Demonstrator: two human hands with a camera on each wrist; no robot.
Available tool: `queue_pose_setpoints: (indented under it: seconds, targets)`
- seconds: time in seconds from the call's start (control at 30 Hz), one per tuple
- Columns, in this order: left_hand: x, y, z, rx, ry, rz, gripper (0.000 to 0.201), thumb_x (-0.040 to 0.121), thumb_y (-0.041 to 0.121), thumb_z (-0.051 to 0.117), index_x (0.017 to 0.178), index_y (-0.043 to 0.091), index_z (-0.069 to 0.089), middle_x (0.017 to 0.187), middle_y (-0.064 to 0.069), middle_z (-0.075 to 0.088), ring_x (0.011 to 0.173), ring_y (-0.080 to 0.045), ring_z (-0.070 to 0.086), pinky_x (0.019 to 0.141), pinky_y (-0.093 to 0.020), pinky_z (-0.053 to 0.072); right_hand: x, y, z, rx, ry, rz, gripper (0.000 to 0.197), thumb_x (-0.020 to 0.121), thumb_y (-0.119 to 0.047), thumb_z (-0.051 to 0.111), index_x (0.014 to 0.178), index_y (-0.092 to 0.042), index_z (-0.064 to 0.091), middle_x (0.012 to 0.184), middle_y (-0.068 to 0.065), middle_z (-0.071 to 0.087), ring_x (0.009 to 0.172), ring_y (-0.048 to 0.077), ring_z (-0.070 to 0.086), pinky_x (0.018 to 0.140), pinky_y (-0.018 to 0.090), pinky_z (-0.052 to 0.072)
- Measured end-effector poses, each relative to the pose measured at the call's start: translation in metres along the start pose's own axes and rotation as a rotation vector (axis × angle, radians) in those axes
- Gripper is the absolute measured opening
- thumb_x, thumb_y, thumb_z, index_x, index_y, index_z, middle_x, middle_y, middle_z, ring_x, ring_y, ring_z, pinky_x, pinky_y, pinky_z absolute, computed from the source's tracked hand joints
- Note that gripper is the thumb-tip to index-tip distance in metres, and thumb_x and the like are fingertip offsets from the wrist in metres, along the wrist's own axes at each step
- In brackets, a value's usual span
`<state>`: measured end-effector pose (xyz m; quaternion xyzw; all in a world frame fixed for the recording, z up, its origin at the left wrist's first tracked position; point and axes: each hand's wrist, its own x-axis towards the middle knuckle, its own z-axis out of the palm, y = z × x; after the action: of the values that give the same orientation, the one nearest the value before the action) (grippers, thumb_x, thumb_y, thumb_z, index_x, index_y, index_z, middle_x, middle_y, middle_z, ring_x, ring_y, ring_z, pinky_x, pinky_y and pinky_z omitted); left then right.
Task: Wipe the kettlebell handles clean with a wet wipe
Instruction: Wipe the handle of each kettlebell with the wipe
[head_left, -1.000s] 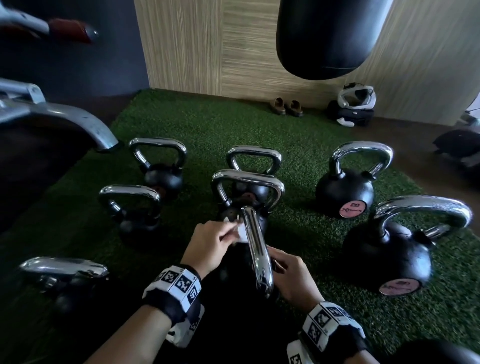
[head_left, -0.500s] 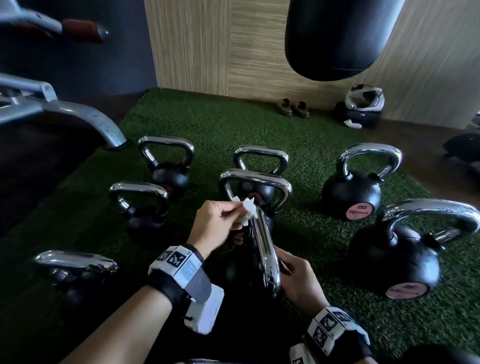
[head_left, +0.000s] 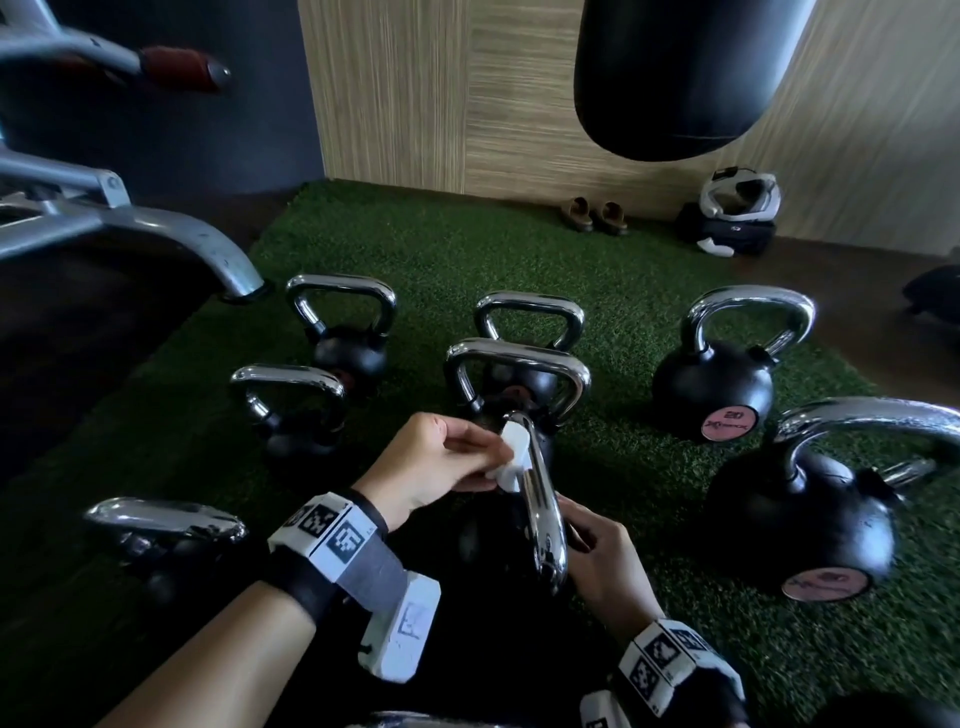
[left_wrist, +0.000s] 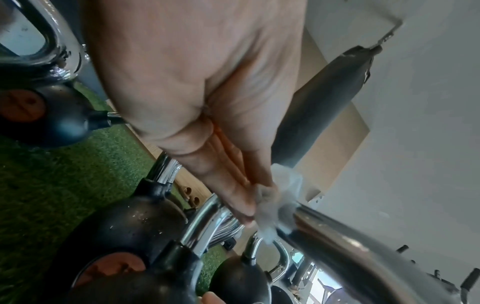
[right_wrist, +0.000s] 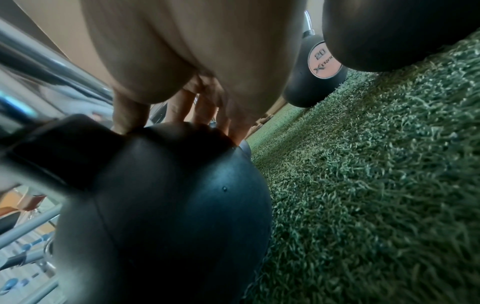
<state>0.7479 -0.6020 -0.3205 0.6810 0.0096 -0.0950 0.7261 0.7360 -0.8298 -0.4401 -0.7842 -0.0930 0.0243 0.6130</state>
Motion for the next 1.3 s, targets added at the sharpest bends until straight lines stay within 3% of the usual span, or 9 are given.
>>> queue_pose_setpoints:
  seconds: [0.13,0.27,0.43,0.53,0.63,0.7,0.97,1.2,1.3]
  targets:
    - [-0.013,-0.002,0.002,0.063,-0.028,0.019,0.015,0.078,0.001,0.083,0.091,-0.004,0.077,0.08,-0.014,0.078,0.069,-0.013,0.074,0.065,-0.022,0.062,0.0,0.001,0.0,0.005,0.001,-0.002,0.044,0.081,-0.034,0.085,0.123,-0.042,0.072,0.136,-0.019,0.065,0.131,-0.001,0.056,0.116,0.041,0.044]
    - [-0.016,0.002,0.004,0.081,0.012,0.113,0.013,0.078,0.001,0.085,0.088,-0.004,0.078,0.075,-0.008,0.078,0.068,-0.01,0.073,0.071,-0.025,0.063,0.0,0.0,0.0,-0.02,-0.002,-0.012,0.043,0.084,-0.034,0.083,0.124,-0.041,0.072,0.137,-0.019,0.065,0.131,-0.002,0.056,0.115,0.04,0.044]
    - [-0.027,0.001,-0.004,0.322,-0.275,0.124,0.017,0.068,0.019,0.093,0.077,0.012,0.082,0.082,-0.013,0.079,0.073,-0.02,0.07,0.073,-0.035,0.057,0.0,0.0,0.0,-0.027,-0.011,-0.024,0.046,0.081,-0.043,0.082,0.125,-0.04,0.071,0.136,-0.018,0.066,0.13,0.001,0.058,0.114,0.043,0.045]
    - [-0.033,0.002,-0.003,0.469,-0.265,0.252,0.016,0.071,0.021,0.095,0.078,0.013,0.083,0.085,-0.006,0.081,0.082,-0.024,0.076,0.083,-0.044,0.06,-0.001,-0.003,-0.001,-0.045,-0.019,-0.028,0.045,0.081,-0.045,0.08,0.125,-0.04,0.071,0.137,-0.019,0.065,0.13,-0.001,0.057,0.114,0.041,0.045]
    - [-0.043,-0.004,0.002,0.465,-0.235,0.308,0.013,0.071,0.019,0.095,0.073,0.02,0.082,0.078,0.0,0.08,0.075,-0.015,0.075,0.071,-0.029,0.058,-0.002,-0.003,-0.001,-0.03,-0.01,-0.029,0.044,0.081,-0.039,0.083,0.124,-0.039,0.072,0.136,-0.017,0.066,0.13,0.0,0.057,0.115,0.043,0.044]
    - [-0.051,-0.011,0.004,0.484,-0.258,0.343,0.013,0.072,0.019,0.095,0.073,0.02,0.082,0.077,0.003,0.08,0.074,-0.008,0.074,0.071,-0.022,0.054,-0.003,-0.003,-0.002,-0.055,0.003,-0.032,0.044,0.082,-0.033,0.084,0.124,-0.038,0.073,0.136,-0.018,0.066,0.13,-0.001,0.057,0.115,0.041,0.045]
    - [-0.064,-0.024,0.006,0.588,-0.206,0.525,0.011,0.076,0.022,0.093,0.081,0.018,0.084,0.082,0.016,0.08,0.08,0.001,0.076,0.076,-0.024,0.061,-0.003,-0.003,-0.001,-0.089,0.032,-0.035,0.046,0.082,-0.03,0.084,0.125,-0.042,0.071,0.133,-0.021,0.066,0.127,-0.003,0.059,0.113,0.041,0.047]
    - [-0.06,-0.043,0.003,0.79,-0.277,0.537,0.006,0.081,0.013,0.085,0.083,0.018,0.081,0.088,0.01,0.079,0.085,0.004,0.073,0.078,-0.028,0.059,-0.003,-0.008,-0.001,-0.122,0.003,-0.021,0.047,0.08,-0.038,0.082,0.125,-0.042,0.071,0.133,-0.021,0.067,0.128,-0.002,0.058,0.113,0.04,0.047]
    - [-0.056,-0.035,-0.003,0.765,-0.263,0.475,0.008,0.082,0.016,0.086,0.086,0.022,0.083,0.087,0.015,0.079,0.084,0.005,0.073,0.08,-0.025,0.058,0.001,-0.026,-0.011,-0.213,-0.018,0.02,0.037,0.077,-0.037,0.085,0.112,-0.041,0.077,0.116,-0.018,0.075,0.111,-0.001,0.068,0.102,0.041,0.055]
